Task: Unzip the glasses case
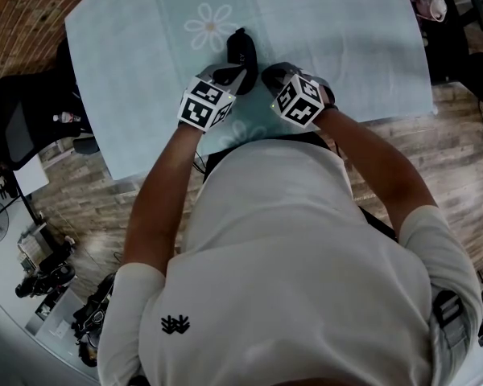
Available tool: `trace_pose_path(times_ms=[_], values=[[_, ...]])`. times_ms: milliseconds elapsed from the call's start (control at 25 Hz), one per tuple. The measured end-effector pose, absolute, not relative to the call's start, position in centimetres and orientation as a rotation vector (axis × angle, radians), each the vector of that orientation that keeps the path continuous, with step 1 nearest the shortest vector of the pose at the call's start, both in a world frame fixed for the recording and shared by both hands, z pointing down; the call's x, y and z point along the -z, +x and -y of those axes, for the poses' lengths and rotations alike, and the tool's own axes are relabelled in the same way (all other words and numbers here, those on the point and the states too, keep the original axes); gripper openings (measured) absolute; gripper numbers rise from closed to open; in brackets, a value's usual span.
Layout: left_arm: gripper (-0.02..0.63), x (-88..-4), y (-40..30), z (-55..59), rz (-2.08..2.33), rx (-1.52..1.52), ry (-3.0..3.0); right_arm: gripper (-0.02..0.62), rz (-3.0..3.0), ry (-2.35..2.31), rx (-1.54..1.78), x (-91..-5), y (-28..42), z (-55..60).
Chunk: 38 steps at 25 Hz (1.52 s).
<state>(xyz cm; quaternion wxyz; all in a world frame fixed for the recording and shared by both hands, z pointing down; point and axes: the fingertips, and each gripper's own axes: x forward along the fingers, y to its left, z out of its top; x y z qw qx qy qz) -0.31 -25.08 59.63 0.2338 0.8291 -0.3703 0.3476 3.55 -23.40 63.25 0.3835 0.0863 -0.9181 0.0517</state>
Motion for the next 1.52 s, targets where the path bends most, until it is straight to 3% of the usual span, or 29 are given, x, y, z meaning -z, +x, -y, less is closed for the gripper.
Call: trace_pose_path(times_ms=[1520], values=[[0.054, -59.7, 0.0, 25.0, 0.985, -0.908, 2.253, 0.003, 2.338, 0.299, -0.117, -63.0, 2.1, 32.0]])
